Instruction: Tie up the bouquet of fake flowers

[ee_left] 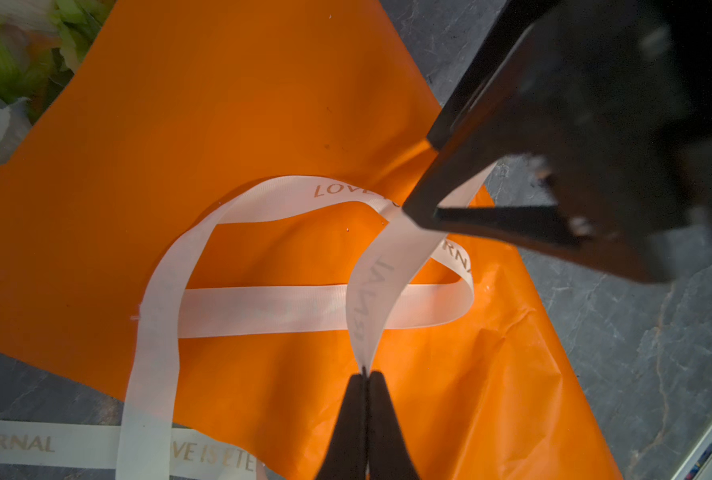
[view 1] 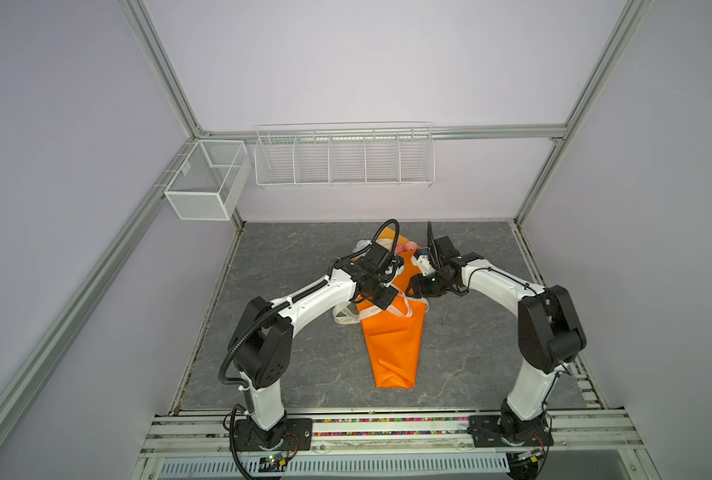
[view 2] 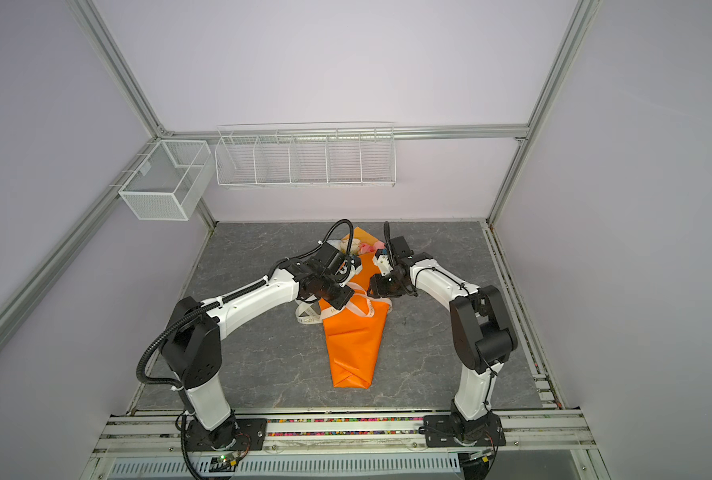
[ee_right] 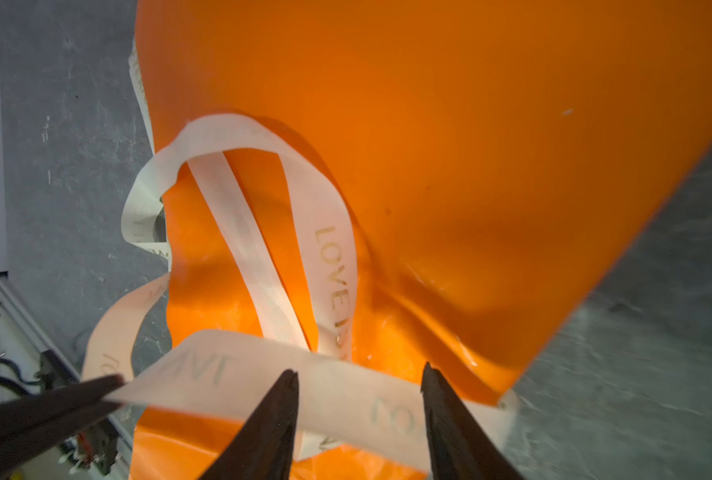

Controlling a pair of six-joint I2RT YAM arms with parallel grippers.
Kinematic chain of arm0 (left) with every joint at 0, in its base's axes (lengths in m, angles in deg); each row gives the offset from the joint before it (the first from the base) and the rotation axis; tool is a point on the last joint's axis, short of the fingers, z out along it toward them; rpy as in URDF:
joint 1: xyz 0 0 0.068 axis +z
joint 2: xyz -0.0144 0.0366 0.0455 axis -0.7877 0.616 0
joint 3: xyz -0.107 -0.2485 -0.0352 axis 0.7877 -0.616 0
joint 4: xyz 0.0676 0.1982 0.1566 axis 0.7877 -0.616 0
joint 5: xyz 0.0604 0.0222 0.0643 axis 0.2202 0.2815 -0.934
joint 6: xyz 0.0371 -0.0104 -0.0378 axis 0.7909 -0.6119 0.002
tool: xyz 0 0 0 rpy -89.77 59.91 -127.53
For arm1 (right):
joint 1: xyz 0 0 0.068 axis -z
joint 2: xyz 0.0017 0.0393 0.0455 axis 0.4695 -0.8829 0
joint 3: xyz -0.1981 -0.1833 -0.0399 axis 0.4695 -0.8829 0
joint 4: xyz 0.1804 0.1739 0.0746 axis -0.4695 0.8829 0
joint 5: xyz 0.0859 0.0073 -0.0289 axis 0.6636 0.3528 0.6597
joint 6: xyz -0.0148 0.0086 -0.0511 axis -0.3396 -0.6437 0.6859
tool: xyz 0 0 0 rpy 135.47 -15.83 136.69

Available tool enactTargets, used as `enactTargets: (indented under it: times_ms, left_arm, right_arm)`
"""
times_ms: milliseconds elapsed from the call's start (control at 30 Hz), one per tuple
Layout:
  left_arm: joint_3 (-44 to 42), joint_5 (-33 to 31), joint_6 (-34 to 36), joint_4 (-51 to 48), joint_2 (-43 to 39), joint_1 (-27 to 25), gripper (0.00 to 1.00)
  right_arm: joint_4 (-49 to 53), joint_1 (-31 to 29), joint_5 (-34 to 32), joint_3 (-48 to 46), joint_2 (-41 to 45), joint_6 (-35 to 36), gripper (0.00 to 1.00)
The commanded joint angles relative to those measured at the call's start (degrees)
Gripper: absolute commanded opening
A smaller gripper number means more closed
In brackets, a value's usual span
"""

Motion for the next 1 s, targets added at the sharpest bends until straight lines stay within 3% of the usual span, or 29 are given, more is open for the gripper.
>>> enactTargets:
  times_ms: [0, 233, 367, 567, 833, 967]
  left_arm:
    - [2.5, -0.2, -1.4, 0.7, 0.9, 0.8, 0.0]
    - [2.6, 1.6, -1.4, 1.0, 1.9, 1.1, 0.0]
    - [2.1, 2.2, -1.6, 1.1, 1.6, 1.1, 0.0]
    - [1.3, 2.0, -2.6, 1.3, 1.3, 1.2, 0.0]
    - [0.6, 3.3, -3.9, 1.4, 1.5, 1.3, 0.0]
    - [-0.9, 3.4, -6.1, 1.3, -0.1, 1.8, 0.15]
  right_arm:
    - [-1.3, 1.4, -6.6, -5.8, 7.0, -5.0, 0.54]
    - [-13.7, -2.9, -1.1, -20.7, 16.7, -19.6, 0.5]
    - [-13.5, -7.8, -4.4, -18.8, 14.1, -20.3, 0.52]
    - [-15.0, -9.2, -8.3, -17.2, 9.2, -22.0, 0.51]
    - [-14.4, -10.2, -8.0, -14.5, 4.0, -19.8, 0.38]
    - [-11.6, -10.4, -10.9, -14.2, 4.3, -19.5, 0.21]
